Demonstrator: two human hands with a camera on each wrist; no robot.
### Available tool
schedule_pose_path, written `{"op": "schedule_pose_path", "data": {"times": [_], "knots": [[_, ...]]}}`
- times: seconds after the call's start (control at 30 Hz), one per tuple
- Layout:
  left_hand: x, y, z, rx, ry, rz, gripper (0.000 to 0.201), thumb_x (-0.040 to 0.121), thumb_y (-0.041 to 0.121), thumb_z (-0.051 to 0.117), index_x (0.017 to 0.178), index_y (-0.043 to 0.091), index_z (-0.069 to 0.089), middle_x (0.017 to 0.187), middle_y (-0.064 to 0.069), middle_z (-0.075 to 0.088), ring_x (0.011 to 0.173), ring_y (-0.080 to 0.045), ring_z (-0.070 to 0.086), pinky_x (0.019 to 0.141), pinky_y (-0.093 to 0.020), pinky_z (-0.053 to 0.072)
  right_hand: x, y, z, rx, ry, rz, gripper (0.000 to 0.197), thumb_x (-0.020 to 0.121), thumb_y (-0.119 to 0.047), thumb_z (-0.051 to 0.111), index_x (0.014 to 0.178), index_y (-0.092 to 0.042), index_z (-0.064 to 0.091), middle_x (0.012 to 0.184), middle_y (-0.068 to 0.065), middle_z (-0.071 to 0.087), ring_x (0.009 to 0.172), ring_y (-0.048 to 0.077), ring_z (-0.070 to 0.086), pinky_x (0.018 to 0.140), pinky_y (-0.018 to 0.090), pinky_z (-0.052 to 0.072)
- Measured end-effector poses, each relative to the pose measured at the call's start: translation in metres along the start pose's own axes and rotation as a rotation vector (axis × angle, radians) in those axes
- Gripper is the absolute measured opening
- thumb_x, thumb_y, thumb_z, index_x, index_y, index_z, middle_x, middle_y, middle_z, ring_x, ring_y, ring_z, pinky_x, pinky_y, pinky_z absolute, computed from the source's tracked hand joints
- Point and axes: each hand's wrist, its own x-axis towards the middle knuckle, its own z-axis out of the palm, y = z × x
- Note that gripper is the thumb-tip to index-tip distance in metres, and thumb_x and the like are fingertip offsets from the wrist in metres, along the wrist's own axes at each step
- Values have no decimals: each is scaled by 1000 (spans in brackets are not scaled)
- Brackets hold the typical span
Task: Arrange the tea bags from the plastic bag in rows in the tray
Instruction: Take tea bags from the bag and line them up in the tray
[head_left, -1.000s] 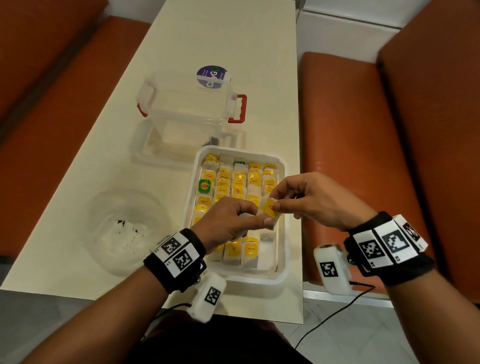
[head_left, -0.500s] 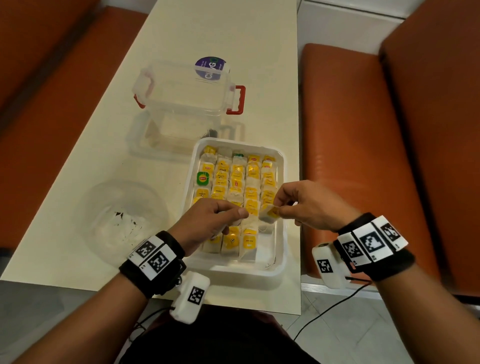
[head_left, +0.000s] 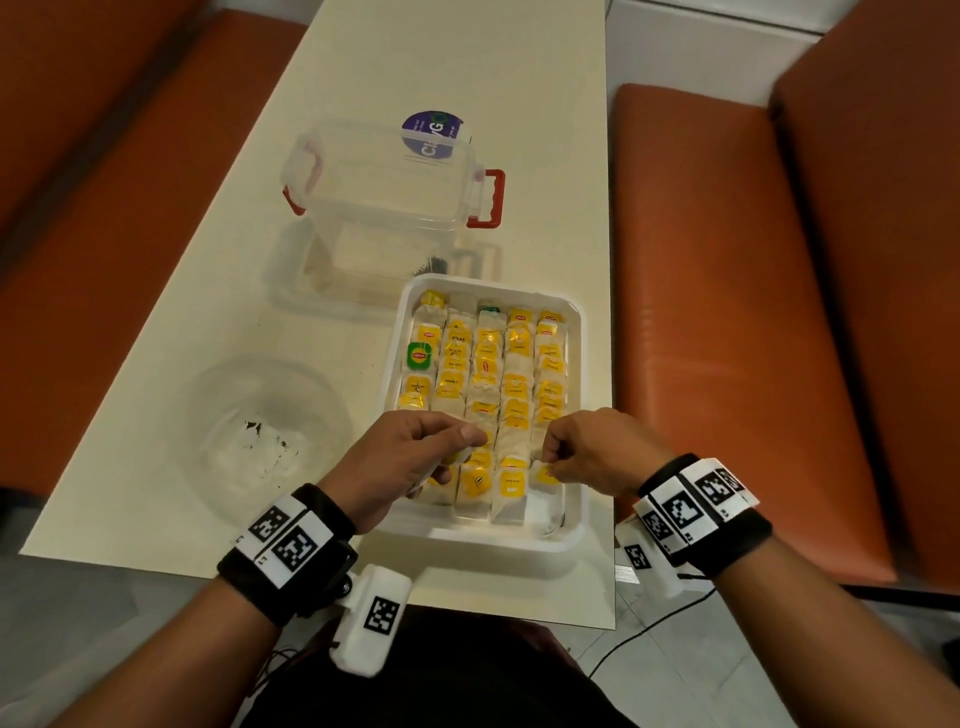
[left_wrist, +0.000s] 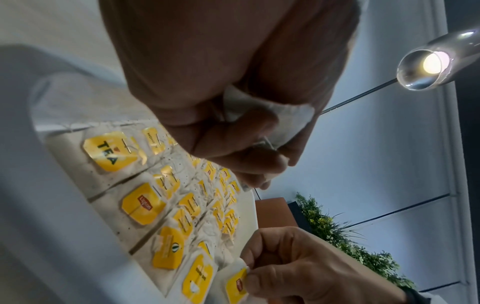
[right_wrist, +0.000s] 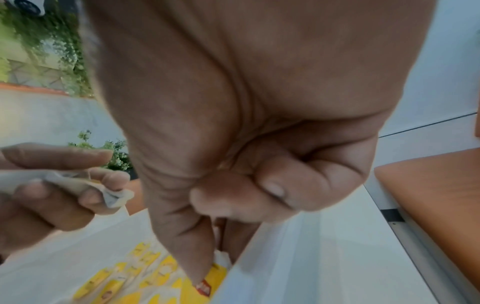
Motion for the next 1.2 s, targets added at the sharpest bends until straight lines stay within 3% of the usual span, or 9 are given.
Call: {"op": "schedule_pose_path", "data": {"times": [0.13, 0.3, 0.43, 0.67, 0.8, 0.87, 1.0, 1.07, 1.2], "knots": [[-2, 1, -2, 4, -1, -16, 38, 78, 46, 68, 99, 17, 80, 76, 8, 66, 58, -7, 53, 46, -20, 29, 4, -7, -1, -158, 101, 34, 1, 90, -36, 63, 91, -38, 63, 93, -13, 66, 87, 15, 62, 65, 27, 44], [-3, 2, -6, 2, 9, -8, 35, 80, 43, 69, 99, 16, 79, 77, 8, 68, 56, -5, 53, 46, -19, 30, 10, -12, 1, -283, 171, 56, 10, 94, -33, 58, 97, -32, 67, 97, -6, 67, 89, 20, 65, 69, 29, 48], [-3, 0, -8, 7, 17, -16, 25, 89, 36, 67, 100, 16, 79, 76, 10, 68, 57, -5, 53, 46, -19, 30, 14, -12, 2, -326, 178, 62, 14, 95, -29, 56, 99, -30, 68, 98, -4, 68, 89, 22, 65, 67, 30, 44], [-4, -1, -8, -14, -1, -4, 34, 81, 42, 68, 99, 16, 79, 75, 8, 68, 57, -5, 54, 45, -19, 29, 17, -10, 2, -328, 183, 65, 16, 95, -30, 56, 103, -31, 70, 101, -4, 69, 91, 22, 66, 68, 29, 44], [-2, -2, -9, -16, 3, 4, 14, 92, 20, 68, 99, 14, 79, 82, 1, 72, 58, -7, 55, 43, -17, 31, 19, -8, 3, -318, 206, 70, 13, 94, -33, 58, 101, -32, 68, 99, -6, 69, 89, 20, 66, 67, 29, 47], [-1, -4, -9, 15, 3, 19, 14, 92, 9, 67, 98, 14, 78, 85, -4, 72, 57, -8, 55, 42, -17, 31, 19, -8, 4, -312, 210, 69, 12, 94, -33, 58, 101, -31, 68, 99, -6, 69, 89, 20, 66, 67, 28, 46], [-3, -5, -9, 21, -15, 51, 17, 90, 5, 69, 104, 15, 73, 75, 4, 67, 57, -12, 54, 42, -19, 30, 15, -8, 3, -287, 239, 58, 11, 92, -34, 60, 102, -34, 65, 99, -8, 68, 89, 19, 66, 65, 27, 40], [-3, -5, -9, -4, -26, 50, 24, 89, 6, 71, 109, 18, 69, 73, 3, 66, 58, -15, 55, 47, -23, 31, 13, -8, 2, -270, 258, 50, 12, 92, -36, 60, 103, -35, 64, 99, -9, 68, 89, 18, 66, 64, 27, 40], [0, -5, -9, -132, -53, 39, 42, 80, 16, 81, 119, 23, 67, 88, -10, 73, 79, -27, 66, 75, -47, 48, 4, -11, 1, -203, 324, 29, 13, 93, -43, 57, 100, -35, 65, 95, -12, 68, 85, 15, 65, 64, 28, 48]]}}
